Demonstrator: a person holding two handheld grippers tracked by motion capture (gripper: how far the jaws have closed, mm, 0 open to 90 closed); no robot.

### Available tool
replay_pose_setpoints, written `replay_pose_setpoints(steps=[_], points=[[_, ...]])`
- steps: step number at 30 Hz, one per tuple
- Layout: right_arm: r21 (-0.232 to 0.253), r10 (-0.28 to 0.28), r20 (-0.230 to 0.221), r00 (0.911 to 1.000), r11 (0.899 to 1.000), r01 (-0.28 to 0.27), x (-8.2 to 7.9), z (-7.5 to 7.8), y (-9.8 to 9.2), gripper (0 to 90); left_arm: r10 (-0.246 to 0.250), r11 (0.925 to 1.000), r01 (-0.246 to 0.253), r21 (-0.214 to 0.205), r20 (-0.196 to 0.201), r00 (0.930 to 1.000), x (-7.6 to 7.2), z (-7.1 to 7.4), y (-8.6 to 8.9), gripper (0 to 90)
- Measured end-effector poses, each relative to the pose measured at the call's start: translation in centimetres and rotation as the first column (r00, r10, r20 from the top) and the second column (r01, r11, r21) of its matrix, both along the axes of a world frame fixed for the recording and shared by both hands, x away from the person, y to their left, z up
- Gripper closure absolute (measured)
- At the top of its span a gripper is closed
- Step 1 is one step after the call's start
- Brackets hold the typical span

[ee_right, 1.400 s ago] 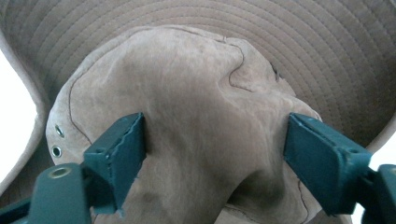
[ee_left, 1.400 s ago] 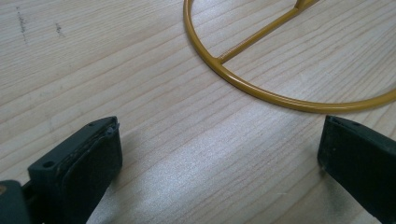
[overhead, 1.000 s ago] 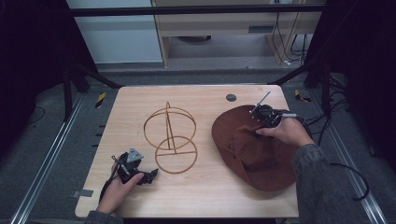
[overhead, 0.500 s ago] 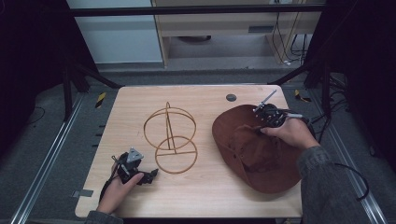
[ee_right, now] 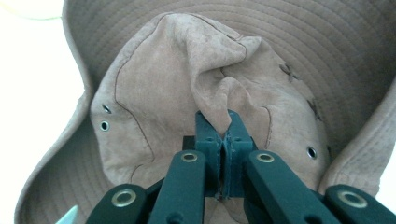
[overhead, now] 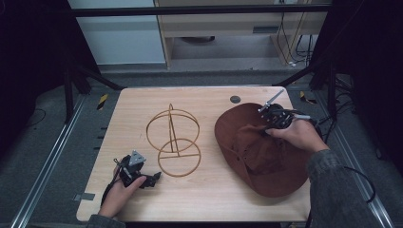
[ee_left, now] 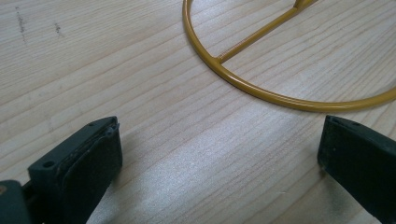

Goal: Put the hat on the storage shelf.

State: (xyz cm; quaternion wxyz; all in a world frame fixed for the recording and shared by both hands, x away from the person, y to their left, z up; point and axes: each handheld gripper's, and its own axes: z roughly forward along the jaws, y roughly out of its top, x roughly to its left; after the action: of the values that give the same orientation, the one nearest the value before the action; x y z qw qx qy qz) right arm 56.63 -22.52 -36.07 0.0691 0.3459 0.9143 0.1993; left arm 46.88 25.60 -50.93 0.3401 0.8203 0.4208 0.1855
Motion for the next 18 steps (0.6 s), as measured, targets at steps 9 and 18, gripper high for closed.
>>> replay_pose_setpoints(steps=[9,18], points=[[0.075,0.012,0.070,0.9975,0.997,-0.017,-1.5,3.9,0.2,87.8,0.000,1.0000,0.000,0.000,0.000,1.0000,0.0,0.0,0.0,0.0],[0.208,0.007,0.191,0.9816,0.977,-0.047,-4.1,7.5,0.3,87.8,-0.001,1.0000,0.001,0.000,0.000,1.0000,0.0,0.0,0.0,0.0]])
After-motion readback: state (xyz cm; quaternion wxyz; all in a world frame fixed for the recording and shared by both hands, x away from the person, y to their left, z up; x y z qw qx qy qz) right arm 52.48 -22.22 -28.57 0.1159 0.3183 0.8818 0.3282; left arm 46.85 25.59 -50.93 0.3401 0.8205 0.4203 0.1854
